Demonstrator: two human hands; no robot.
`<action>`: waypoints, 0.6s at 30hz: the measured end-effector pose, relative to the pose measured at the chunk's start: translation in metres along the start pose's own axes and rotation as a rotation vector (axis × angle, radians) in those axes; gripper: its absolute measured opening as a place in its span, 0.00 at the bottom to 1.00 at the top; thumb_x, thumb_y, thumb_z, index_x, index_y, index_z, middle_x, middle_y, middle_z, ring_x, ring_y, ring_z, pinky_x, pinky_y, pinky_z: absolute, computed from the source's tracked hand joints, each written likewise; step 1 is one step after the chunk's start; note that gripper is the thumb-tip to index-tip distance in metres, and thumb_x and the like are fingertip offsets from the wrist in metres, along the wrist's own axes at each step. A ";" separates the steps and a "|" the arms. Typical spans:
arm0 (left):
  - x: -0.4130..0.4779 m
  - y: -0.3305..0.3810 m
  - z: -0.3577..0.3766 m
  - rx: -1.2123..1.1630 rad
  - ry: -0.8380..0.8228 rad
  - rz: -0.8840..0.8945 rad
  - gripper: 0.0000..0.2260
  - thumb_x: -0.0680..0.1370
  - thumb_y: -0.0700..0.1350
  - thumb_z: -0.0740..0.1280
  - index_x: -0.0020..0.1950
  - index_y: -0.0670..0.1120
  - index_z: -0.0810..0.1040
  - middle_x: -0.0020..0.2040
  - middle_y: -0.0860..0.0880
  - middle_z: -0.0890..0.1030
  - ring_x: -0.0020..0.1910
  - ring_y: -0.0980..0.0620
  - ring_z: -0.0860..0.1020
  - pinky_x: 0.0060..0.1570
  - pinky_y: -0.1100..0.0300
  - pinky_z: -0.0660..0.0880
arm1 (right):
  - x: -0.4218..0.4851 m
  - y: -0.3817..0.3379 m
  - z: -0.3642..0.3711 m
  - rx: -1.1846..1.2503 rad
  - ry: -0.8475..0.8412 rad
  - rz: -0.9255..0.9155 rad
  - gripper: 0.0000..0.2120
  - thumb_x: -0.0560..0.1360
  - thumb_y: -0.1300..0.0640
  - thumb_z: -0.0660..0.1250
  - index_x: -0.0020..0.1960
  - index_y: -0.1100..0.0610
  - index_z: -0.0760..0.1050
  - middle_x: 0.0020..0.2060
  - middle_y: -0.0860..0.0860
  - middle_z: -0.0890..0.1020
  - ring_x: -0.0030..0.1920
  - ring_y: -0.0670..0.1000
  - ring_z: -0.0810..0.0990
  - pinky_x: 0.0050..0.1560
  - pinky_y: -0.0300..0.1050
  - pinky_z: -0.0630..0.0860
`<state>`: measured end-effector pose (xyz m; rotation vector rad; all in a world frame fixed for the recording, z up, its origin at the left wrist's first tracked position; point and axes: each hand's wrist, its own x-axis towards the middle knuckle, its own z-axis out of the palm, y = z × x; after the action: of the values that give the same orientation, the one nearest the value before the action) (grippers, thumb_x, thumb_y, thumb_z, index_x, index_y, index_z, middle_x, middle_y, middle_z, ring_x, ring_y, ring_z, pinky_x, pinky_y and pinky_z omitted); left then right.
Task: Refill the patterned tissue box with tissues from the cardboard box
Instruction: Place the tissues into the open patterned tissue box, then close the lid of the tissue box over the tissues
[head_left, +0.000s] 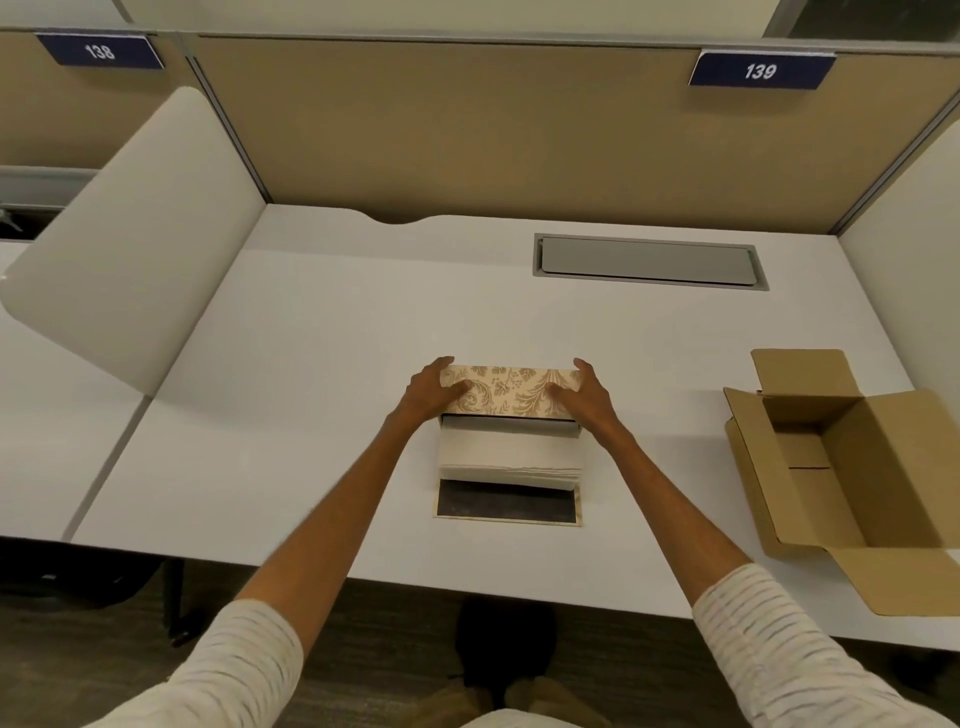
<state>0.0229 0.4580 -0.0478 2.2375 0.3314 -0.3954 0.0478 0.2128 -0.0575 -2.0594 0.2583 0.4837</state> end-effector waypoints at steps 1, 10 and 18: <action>0.001 -0.001 0.001 -0.013 -0.005 -0.001 0.29 0.79 0.51 0.67 0.76 0.43 0.64 0.73 0.41 0.71 0.71 0.41 0.71 0.70 0.49 0.69 | 0.001 0.001 0.000 -0.002 0.004 -0.005 0.35 0.76 0.50 0.68 0.77 0.55 0.56 0.74 0.58 0.67 0.72 0.59 0.68 0.72 0.55 0.67; -0.002 -0.005 0.001 -0.047 0.049 0.050 0.23 0.77 0.49 0.70 0.68 0.41 0.70 0.66 0.41 0.77 0.62 0.42 0.78 0.53 0.53 0.78 | -0.001 0.004 -0.001 -0.043 0.067 -0.070 0.24 0.75 0.52 0.71 0.67 0.55 0.68 0.65 0.56 0.75 0.61 0.57 0.77 0.61 0.53 0.77; -0.020 -0.016 0.003 -0.172 0.111 0.090 0.21 0.73 0.46 0.76 0.61 0.41 0.74 0.58 0.41 0.81 0.50 0.48 0.80 0.41 0.60 0.80 | -0.021 0.021 0.002 -0.035 0.107 -0.172 0.22 0.74 0.53 0.72 0.64 0.56 0.69 0.62 0.56 0.77 0.61 0.57 0.78 0.60 0.56 0.77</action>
<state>-0.0021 0.4636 -0.0526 2.1005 0.3096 -0.1880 0.0204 0.2036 -0.0658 -2.1224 0.1347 0.2748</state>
